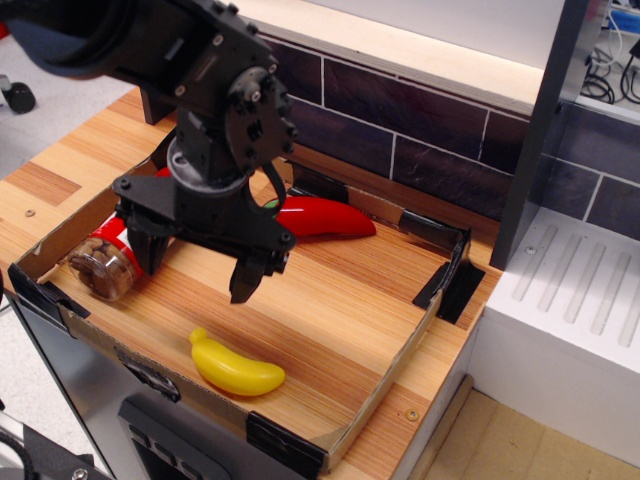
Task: Upright basil bottle
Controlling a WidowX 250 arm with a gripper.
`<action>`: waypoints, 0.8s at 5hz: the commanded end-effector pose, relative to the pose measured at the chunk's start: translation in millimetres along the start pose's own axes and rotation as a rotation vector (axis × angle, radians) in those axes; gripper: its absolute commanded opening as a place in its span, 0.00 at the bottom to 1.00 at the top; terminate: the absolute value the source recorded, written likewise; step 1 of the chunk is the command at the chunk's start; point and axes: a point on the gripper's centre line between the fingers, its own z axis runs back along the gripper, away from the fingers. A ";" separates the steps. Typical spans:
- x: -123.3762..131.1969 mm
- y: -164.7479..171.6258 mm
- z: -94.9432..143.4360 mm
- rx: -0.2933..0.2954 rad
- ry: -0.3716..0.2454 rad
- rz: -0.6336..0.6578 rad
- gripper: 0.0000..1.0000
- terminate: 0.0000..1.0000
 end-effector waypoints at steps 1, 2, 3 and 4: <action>63.1 29.9 2.6 -0.072 -0.068 0.021 1.00 0.00; 87.1 41.3 5.6 -0.136 -0.048 -0.002 1.00 0.00; 103.2 47.3 4.0 -0.146 -0.003 -0.028 1.00 0.00; 104.4 50.4 -1.2 -0.155 -0.006 -0.113 1.00 0.00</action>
